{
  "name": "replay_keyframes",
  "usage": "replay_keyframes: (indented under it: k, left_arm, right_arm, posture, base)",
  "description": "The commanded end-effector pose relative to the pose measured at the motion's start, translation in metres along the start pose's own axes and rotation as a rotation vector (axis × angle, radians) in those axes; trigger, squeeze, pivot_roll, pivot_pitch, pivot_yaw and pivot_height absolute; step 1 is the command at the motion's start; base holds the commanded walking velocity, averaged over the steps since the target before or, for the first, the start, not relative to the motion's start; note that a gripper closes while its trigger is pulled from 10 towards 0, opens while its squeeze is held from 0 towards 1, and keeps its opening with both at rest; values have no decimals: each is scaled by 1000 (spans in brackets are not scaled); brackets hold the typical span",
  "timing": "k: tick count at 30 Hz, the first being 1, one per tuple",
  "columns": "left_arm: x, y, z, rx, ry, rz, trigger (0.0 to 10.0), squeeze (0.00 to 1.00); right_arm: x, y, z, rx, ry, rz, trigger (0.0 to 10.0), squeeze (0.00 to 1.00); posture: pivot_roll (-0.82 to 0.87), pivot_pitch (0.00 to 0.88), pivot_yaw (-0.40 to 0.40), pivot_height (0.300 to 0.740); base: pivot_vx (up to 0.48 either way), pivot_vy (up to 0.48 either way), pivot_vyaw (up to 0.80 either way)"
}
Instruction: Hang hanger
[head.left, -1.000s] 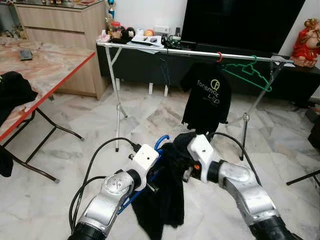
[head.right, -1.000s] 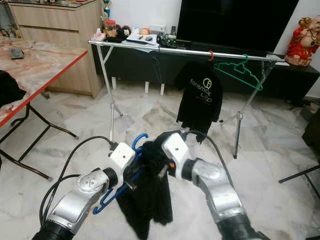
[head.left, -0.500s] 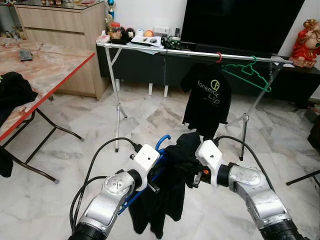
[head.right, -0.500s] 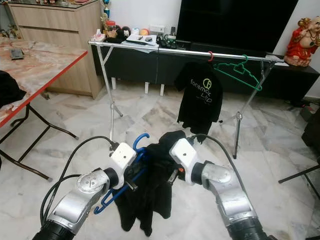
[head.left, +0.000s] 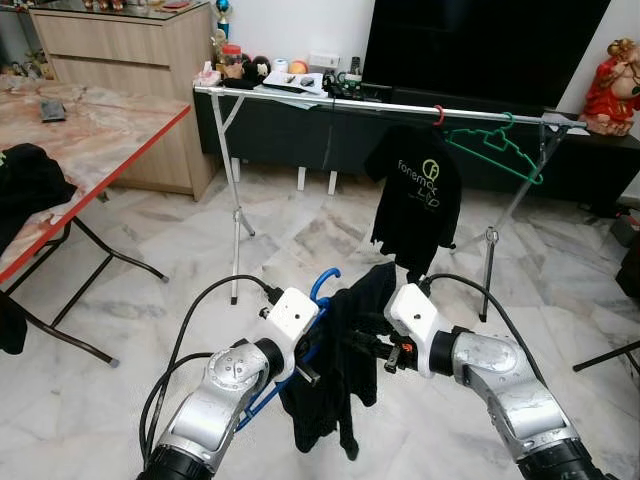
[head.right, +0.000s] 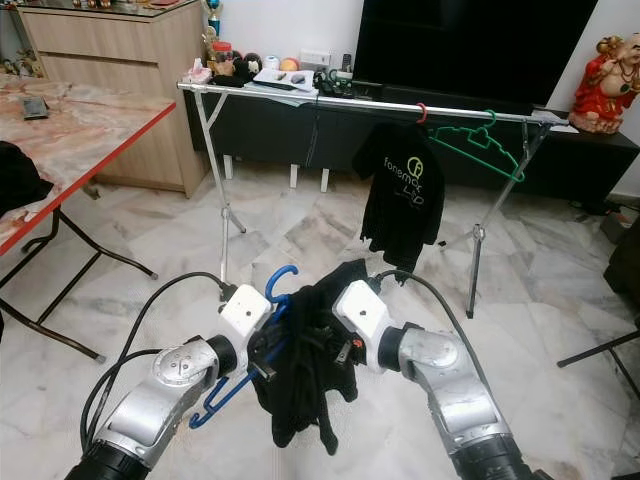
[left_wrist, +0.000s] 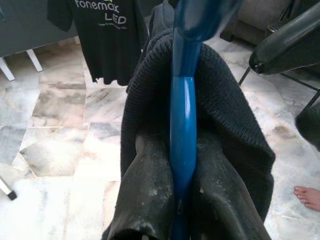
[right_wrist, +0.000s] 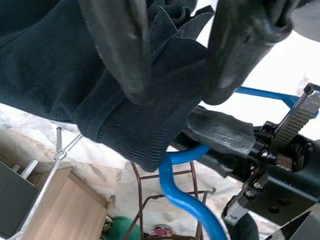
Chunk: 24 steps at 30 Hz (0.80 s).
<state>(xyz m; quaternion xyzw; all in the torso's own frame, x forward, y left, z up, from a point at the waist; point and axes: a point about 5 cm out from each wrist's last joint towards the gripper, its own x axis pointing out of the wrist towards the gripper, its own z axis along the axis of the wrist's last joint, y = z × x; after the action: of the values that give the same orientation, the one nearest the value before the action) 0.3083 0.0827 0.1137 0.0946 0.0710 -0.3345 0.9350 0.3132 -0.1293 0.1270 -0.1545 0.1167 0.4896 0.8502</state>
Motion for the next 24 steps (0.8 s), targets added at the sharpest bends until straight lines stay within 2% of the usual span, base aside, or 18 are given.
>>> replay_keyframes:
  k: [1, 3, 6, 9, 11, 15, 16, 19, 20, 22, 23, 24]
  left_arm:
    - [1, 0, 8, 16, -52, -16, 10000, 0]
    - [0, -1, 7, 19, -48, -26, 10000, 0]
    - [-4, -2, 1, 75, -15, -61, 10000, 0]
    - [-7, 0, -2, 123, 4, -81, 10000, 0]
    - [-11, 1, -4, 188, 15, -130, 10000, 0]
    - [-18, 1, -7, 259, 16, -194, 10000, 0]
    - [-21, 1, -8, 278, 20, -229, 10000, 0]
    - [-25, -1, -9, 292, 16, -289, 10000, 0]
    - [-27, -3, -9, 304, 16, -330, 10000, 0]
    - [-29, -3, -9, 315, 16, -350, 10000, 0]
    - [-31, -6, -10, 348, 25, -391, 10000, 0]
    - [-32, -9, -10, 349, 27, -413, 10000, 0]
  right_arm:
    - [-7, -6, 10, -58, -18, -23, 10000, 1000]
    - [-9, -9, 12, -63, -20, -39, 10000, 1000]
    - [-21, -19, 19, -102, -19, -62, 10000, 1000]
    - [-29, -22, 24, -145, -24, -40, 10000, 1000]
    - [-36, -24, 29, -180, -30, -7, 10000, 1000]
    - [-42, -24, 26, -210, 1, 57, 10000, 976]
    - [-43, -23, 22, -207, 24, 107, 10000, 0]
    - [-44, -21, 14, -215, 59, 158, 10000, 0]
    - [-44, -21, 5, -240, 127, 190, 10000, 0]
    - [-43, -21, -1, -263, 175, 206, 10000, 0]
    - [-41, -22, -8, -290, 246, 224, 10000, 0]
    - [-39, -21, -8, -276, 235, 250, 10000, 0]
  posture:
    - [-13, 0, -90, 740]
    - [-13, 0, -90, 740]
    - [-17, 0, -91, 740]
    - [-18, 0, -91, 740]
    - [-18, 0, -93, 740]
    - [-17, 0, -91, 740]
    - [-18, 0, -90, 740]
    - [-15, 0, -89, 740]
    - [-12, 0, -88, 740]
    - [-13, 0, -87, 740]
    - [-12, 0, -85, 740]
    - [-11, 0, -85, 740]
  base:
    - [0, 0, 0]
    - [0, 0, 0]
    - [0, 0, 0]
    - [0, 0, 0]
    - [0, 0, 0]
    - [0, 0, 0]
    - [0, 0, 0]
    - [0, 0, 0]
    - [0, 0, 0]
    - [0, 0, 0]
    - [0, 0, 0]
    - [0, 0, 0]
